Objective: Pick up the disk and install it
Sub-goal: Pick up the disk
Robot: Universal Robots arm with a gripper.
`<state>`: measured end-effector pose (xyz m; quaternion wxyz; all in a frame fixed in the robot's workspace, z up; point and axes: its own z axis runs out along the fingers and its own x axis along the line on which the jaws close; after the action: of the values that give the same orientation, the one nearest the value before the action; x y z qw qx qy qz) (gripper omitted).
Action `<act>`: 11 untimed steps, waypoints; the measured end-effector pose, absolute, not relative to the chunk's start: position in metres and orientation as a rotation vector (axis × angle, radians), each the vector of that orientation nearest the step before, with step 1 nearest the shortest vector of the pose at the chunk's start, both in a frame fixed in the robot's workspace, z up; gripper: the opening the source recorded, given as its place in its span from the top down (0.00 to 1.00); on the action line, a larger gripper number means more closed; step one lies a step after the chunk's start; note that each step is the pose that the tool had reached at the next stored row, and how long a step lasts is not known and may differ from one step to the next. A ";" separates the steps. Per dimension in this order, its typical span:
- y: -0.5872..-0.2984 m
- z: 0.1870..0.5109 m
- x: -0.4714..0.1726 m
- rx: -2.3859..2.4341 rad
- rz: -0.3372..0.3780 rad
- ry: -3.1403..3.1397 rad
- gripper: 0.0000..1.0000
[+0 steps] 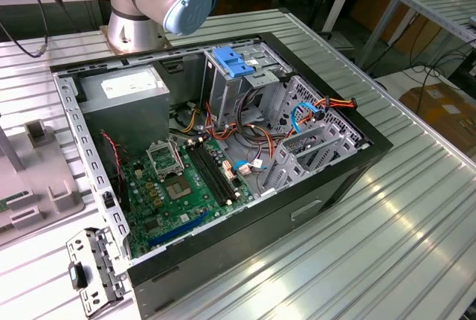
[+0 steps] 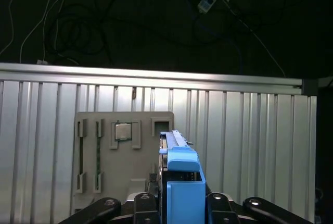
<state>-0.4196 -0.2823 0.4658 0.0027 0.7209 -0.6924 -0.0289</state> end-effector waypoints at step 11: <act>-0.282 0.479 -0.420 2.261 -0.091 -2.172 0.63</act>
<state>-0.4196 -0.2823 0.4792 0.0027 0.7209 -0.6924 -0.0289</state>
